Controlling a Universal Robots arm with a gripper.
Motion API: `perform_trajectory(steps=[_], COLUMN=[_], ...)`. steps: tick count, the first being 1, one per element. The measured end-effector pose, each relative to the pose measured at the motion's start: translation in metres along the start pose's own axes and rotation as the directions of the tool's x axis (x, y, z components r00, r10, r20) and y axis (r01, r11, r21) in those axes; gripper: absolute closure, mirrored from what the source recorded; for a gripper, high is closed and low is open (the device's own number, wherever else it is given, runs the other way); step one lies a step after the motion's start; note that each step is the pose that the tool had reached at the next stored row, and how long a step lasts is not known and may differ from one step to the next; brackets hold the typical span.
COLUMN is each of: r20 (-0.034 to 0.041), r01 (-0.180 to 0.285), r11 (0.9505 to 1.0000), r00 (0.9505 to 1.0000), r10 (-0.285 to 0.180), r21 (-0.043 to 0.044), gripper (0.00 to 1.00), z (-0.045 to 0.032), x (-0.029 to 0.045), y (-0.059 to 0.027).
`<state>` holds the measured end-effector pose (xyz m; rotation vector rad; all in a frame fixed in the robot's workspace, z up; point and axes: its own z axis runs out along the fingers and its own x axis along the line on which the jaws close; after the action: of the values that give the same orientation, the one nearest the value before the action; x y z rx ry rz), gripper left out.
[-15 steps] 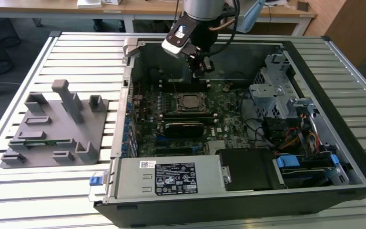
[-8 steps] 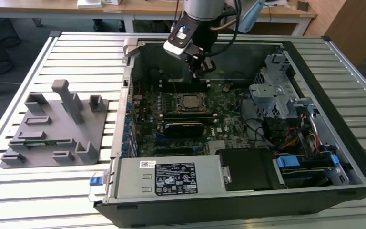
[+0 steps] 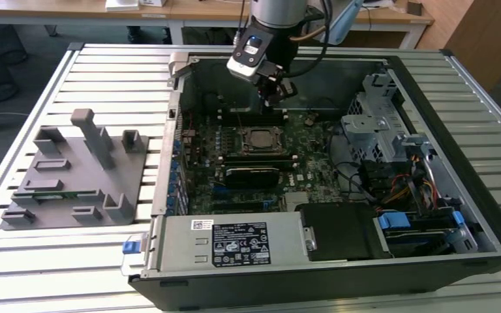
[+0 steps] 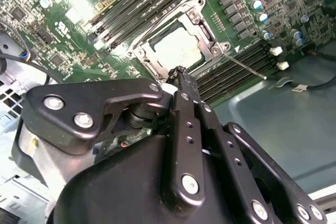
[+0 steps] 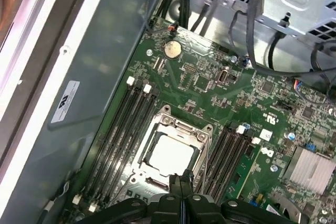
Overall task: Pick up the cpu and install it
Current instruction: 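Install the first cpu locking lever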
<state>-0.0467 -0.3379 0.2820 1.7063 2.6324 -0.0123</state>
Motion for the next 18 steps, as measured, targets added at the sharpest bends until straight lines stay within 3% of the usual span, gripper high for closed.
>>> perform_trajectory(steps=[5, 11, 14, 18], r20=[0.0003, 0.0006, 0.0008, 0.0012], r01=[0.052, 0.113, 0.161, 0.233], r11=[0.9987, 0.9936, 0.9869, 0.9724], r00=[0.9987, 0.9936, 0.9869, 0.9724], r10=[-0.052, -0.113, -0.161, -0.233], r21=[-0.0004, -0.0008, -0.0012, -0.0017], gripper=[0.89, 0.89, 0.89, 0.89], z=[0.0000, 0.0000, 0.0001, 0.0004], x=[0.0000, -0.0001, -0.0002, -0.0001], y=[0.0000, -0.0001, -0.0001, -0.0001])
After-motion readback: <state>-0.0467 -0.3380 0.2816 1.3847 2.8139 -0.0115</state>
